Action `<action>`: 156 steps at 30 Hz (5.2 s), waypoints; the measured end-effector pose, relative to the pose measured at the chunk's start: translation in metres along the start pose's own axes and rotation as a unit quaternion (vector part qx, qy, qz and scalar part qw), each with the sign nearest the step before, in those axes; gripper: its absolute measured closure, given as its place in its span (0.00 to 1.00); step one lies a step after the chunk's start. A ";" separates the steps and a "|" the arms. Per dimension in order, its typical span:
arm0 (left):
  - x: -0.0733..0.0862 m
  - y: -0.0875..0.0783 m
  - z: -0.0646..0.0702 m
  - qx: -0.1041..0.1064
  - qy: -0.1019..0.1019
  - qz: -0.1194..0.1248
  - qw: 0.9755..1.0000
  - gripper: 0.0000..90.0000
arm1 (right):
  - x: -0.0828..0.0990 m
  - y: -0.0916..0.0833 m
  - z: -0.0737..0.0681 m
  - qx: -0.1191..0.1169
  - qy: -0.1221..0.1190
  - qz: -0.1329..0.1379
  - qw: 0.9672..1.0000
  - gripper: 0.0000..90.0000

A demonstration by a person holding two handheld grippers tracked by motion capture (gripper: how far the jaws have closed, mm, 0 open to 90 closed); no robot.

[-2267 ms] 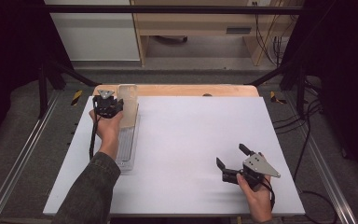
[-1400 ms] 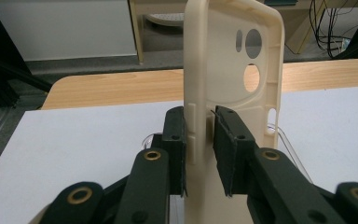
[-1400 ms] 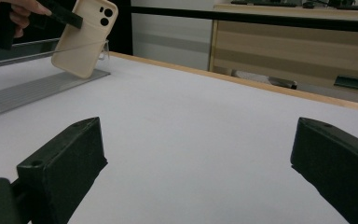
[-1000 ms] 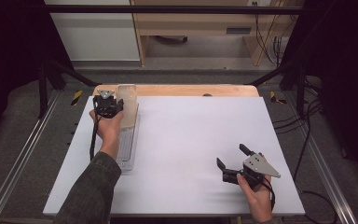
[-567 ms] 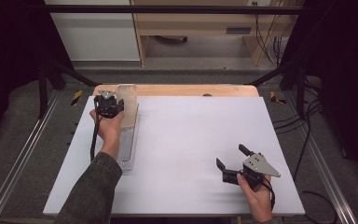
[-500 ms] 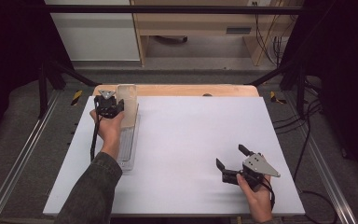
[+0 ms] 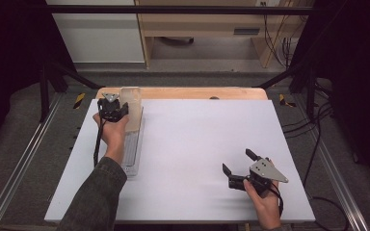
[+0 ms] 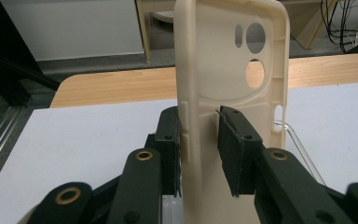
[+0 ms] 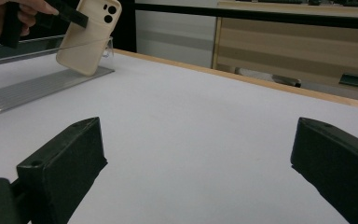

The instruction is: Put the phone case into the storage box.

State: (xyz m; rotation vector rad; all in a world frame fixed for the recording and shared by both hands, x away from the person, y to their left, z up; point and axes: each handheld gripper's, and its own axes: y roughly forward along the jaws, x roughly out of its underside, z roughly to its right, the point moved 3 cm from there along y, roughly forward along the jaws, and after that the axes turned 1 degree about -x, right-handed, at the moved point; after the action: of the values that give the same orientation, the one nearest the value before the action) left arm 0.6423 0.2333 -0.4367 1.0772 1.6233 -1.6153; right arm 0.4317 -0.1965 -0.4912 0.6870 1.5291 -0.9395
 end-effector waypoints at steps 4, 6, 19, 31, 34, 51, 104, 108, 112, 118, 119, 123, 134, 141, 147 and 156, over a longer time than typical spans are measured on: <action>0.000 0.000 0.000 -0.001 0.000 0.000 1.000 0.77 | 0.000 0.000 0.000 0.000 0.001 0.000 1.000 0.03; 0.000 0.000 0.000 -0.001 0.001 0.000 1.000 0.77 | 0.000 -0.001 0.001 0.001 0.001 0.000 1.000 0.03; 0.000 0.000 0.001 -0.017 0.008 -0.001 1.000 0.60 | 0.000 -0.001 0.000 0.000 0.002 0.001 1.000 0.03; -0.009 -0.005 0.001 -0.035 0.030 0.022 0.999 0.37 | -0.001 -0.001 0.000 -0.001 0.002 0.001 1.000 0.03; -0.010 -0.007 0.000 -0.033 0.027 0.022 0.999 0.34 | -0.001 -0.001 0.000 0.000 0.002 0.001 1.000 0.03; -0.012 -0.017 0.002 -0.010 0.053 0.036 0.998 0.20 | -0.001 -0.001 -0.001 0.000 -0.001 0.000 1.000 0.03; -0.011 -0.065 0.052 0.067 0.184 0.078 0.977 0.07 | 0.000 -0.001 0.000 0.003 -0.001 -0.003 1.000 0.03; -0.008 -0.072 0.060 0.077 0.195 0.083 0.974 0.07 | 0.000 -0.002 0.000 0.003 0.000 -0.003 1.000 0.03; -0.005 -0.080 0.069 0.087 0.212 0.084 0.970 0.06 | 0.000 -0.001 -0.002 0.002 -0.002 -0.004 1.000 0.03; -0.003 -0.090 0.079 0.097 0.233 0.090 0.963 0.06 | 0.000 -0.002 -0.001 0.002 -0.001 -0.004 1.000 0.03; -0.002 -0.091 0.081 0.098 0.238 0.091 0.962 0.06 | 0.000 -0.002 -0.001 0.003 -0.001 -0.004 1.000 0.03; 0.002 -0.096 0.087 0.107 0.252 0.093 0.957 0.05 | 0.000 -0.002 -0.002 0.001 -0.001 -0.003 1.000 0.03; 0.012 -0.112 0.106 0.120 0.296 0.105 0.942 0.05 | 0.000 -0.002 -0.002 0.002 -0.001 -0.003 1.000 0.03; 0.020 -0.124 0.117 0.131 0.316 0.113 0.933 0.05 | 0.000 -0.002 -0.002 0.004 -0.002 -0.003 1.000 0.03; 0.031 -0.132 0.125 0.132 0.342 0.117 0.923 0.05 | 0.000 -0.002 -0.002 0.004 -0.004 -0.004 1.000 0.03; 0.051 -0.147 0.136 0.143 0.368 0.123 0.911 0.05 | 0.000 -0.001 -0.002 0.005 -0.005 -0.006 1.000 0.03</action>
State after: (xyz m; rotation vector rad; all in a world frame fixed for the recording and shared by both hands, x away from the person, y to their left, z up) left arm 0.4731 0.1160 -0.4175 2.1458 1.6018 -1.3742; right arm 0.4292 -0.1952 -0.4913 0.6805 1.5223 -0.9576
